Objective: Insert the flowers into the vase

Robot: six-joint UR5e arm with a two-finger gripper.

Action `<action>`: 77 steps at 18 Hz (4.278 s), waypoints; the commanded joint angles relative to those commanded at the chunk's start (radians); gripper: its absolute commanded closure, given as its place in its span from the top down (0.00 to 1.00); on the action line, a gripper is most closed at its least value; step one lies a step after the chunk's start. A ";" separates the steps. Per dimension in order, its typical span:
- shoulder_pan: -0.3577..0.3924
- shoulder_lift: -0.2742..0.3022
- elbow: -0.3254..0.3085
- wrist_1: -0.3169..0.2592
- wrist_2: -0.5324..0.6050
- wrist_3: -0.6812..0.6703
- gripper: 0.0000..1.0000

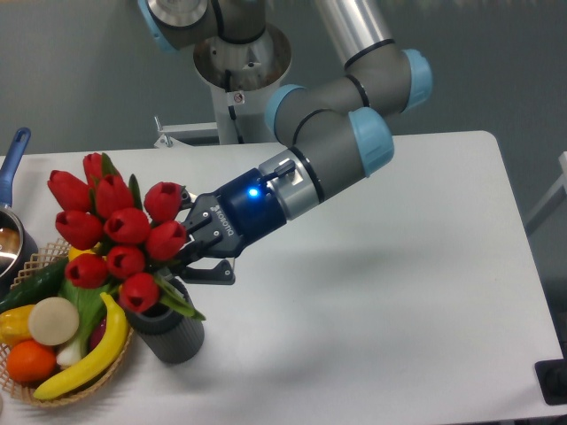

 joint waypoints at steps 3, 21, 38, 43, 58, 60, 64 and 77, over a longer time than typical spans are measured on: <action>-0.005 -0.003 0.002 0.000 0.000 0.002 0.07; -0.020 -0.031 -0.077 0.000 0.014 0.087 0.11; -0.012 -0.109 -0.155 0.000 0.081 0.206 0.32; -0.008 -0.109 -0.164 0.000 0.083 0.206 0.56; 0.037 -0.069 -0.236 -0.002 0.083 0.202 1.00; 0.044 -0.064 -0.245 -0.002 0.083 0.202 1.00; 0.064 -0.051 -0.249 -0.002 0.081 0.202 1.00; 0.224 0.058 -0.328 -0.002 0.084 0.196 1.00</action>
